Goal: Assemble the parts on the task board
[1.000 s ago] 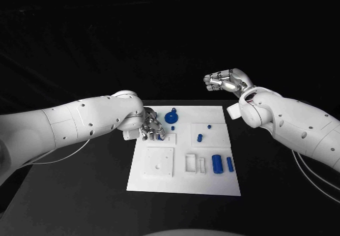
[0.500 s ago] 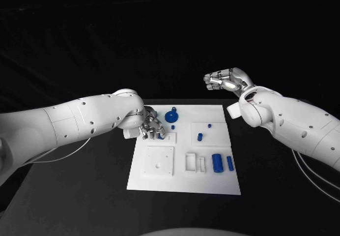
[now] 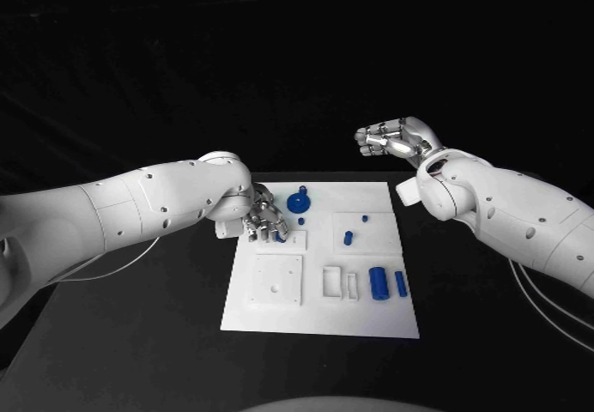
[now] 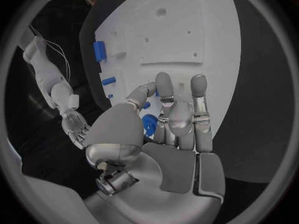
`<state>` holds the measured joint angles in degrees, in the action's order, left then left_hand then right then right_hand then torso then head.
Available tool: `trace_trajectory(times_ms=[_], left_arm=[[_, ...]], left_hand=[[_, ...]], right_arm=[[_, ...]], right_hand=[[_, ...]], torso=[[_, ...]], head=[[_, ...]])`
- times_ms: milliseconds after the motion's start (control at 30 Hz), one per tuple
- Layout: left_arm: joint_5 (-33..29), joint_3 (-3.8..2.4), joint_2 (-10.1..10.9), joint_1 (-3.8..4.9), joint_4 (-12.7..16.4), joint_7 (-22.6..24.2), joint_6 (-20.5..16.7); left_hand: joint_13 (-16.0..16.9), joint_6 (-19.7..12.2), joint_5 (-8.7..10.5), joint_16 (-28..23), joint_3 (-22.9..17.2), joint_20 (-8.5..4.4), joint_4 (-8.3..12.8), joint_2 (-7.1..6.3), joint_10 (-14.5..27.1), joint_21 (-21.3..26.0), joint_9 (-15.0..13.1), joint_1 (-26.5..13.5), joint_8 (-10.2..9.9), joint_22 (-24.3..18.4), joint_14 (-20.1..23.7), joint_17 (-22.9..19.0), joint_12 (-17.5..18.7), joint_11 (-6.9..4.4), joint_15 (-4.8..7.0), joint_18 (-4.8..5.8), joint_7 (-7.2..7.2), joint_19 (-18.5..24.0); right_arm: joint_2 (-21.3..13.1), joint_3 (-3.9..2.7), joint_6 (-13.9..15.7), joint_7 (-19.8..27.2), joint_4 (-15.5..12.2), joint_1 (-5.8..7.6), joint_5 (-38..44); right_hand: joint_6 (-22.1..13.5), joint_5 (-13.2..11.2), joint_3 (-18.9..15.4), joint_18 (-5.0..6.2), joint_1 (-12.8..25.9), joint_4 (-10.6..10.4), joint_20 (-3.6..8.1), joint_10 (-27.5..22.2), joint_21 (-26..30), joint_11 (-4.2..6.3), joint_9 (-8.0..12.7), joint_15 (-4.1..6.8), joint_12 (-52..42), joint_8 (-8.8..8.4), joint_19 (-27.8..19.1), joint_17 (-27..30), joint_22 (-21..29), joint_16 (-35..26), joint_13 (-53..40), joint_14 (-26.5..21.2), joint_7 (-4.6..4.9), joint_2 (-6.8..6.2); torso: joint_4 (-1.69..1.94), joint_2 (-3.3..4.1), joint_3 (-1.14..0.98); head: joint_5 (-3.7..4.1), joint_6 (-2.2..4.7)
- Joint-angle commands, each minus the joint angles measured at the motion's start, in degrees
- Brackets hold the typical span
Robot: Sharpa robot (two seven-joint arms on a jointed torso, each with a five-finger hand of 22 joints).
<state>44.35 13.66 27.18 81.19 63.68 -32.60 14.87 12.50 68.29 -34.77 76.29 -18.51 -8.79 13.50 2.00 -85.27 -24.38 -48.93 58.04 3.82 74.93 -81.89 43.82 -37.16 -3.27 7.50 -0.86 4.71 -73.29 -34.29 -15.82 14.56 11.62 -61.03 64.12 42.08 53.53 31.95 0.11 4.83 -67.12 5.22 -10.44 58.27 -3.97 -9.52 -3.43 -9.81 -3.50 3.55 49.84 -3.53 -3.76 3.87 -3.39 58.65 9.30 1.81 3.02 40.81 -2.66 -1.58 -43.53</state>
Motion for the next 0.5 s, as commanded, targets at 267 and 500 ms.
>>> trace_trajectory(times_ms=[267,500], left_arm=[[-0.2,0.14,-0.4,-0.23,-0.7,-1.2,2.7],[-0.1,0.14,-0.5,-0.28,-0.5,-1.2,1.9]], left_hand=[[-0.1,10.8,0.07,0.2,-2.2,0.05,1.9,1.33,-1.6,0.2,-6.3,0.7,0.1,1.0,0.1,0.1,-0.1,-1.67,0.32,0.45,-7.30,0.0],[-0.1,10.8,0.39,0.2,-2.1,0.07,1.7,1.45,-1.6,0.2,-6.3,0.6,0.1,1.0,0.1,0.1,-0.2,-1.67,0.31,0.43,-7.32,0.0]], right_arm=[[0.1,-0.01,-1.0,0.4,-0.1,-0.04,0.1],[0.1,-0.01,-1.0,0.4,0.0,-0.10,0.1]], right_hand=[[-0.3,-0.1,0.3,1.09,0.2,0.3,0.09,-0.4,-0.2,-0.17,0.1,-0.09,0.1,-0.20,-0.3,0.1,0.0,-0.4,0.1,-0.5,0.17,0.38],[-0.3,-0.1,0.3,1.09,0.2,0.3,0.09,-0.4,-0.2,-0.17,0.1,-0.09,0.1,-0.20,-0.3,0.1,0.0,-0.4,0.1,-0.5,0.17,0.38]], torso=[[0.05,0.01,0.00],[0.05,-0.01,0.02]], head=[[0.08,-0.13],[0.19,-0.17]])
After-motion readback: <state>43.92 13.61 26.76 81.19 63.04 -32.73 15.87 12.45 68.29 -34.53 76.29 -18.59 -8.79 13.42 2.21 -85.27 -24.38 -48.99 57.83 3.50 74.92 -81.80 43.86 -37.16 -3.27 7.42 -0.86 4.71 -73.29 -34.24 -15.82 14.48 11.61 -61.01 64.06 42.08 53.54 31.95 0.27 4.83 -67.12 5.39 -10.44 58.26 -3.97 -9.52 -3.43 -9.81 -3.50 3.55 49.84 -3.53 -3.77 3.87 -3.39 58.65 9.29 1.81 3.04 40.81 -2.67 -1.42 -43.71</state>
